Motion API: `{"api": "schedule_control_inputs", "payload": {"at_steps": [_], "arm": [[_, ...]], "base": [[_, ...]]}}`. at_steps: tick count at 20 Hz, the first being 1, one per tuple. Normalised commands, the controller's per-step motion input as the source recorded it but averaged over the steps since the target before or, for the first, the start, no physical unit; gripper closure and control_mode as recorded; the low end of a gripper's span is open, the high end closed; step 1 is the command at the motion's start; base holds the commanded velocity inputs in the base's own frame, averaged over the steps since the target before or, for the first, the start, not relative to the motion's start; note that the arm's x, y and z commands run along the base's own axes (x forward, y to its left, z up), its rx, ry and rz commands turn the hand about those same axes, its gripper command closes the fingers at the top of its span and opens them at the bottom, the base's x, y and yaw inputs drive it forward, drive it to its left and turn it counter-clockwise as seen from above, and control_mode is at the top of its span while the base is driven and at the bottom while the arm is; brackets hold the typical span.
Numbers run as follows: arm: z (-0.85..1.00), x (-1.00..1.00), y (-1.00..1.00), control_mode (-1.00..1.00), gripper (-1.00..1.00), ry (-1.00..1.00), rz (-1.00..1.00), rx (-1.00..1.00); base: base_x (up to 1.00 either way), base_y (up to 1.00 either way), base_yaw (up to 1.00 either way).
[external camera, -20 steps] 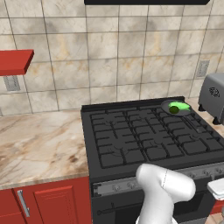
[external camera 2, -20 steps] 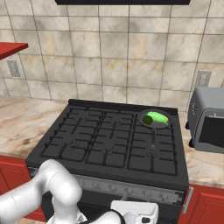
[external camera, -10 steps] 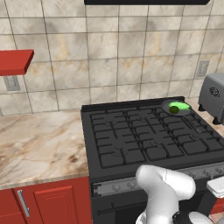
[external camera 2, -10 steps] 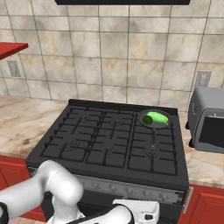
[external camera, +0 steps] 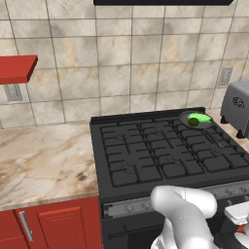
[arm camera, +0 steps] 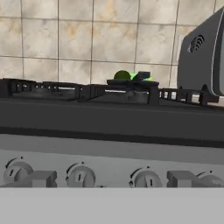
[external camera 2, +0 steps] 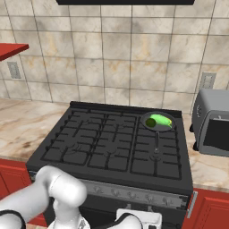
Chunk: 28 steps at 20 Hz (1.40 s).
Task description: Put the corn and lime in the pan. Then turn on the rear right burner and set the heat to medium.
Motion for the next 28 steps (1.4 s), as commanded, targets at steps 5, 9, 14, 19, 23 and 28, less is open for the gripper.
{"api": "schedule_control_inputs", "payload": {"at_steps": [5, 9, 14, 19, 23, 28], "arm": [[0.0, 0.23, -0.15, -1.0, -1.0, 0.0, 0.0, 0.03], [-0.02, 0.31, -0.14, -1.0, -1.0, 0.0, 0.0, 0.05], [-0.16, 0.23, -0.05, -1.0, -1.0, 0.0, -0.01, 0.05], [-0.46, 0.06, -0.09, -1.0, -1.0, 0.0, 0.0, 0.09], [-0.2, 0.0, -0.2, -1.0, -1.0, 0.0, 0.0, 0.08], [0.0, 0.06, -0.27, -1.0, -1.0, 0.0, 0.0, 0.03]], "base": [[0.0, 0.0, 0.0], [0.0, 0.0, 0.0], [0.0, 0.0, 0.0], [0.0, 0.0, 0.0], [0.0, 0.0, 0.0], [0.0, 0.0, 0.0]]}}
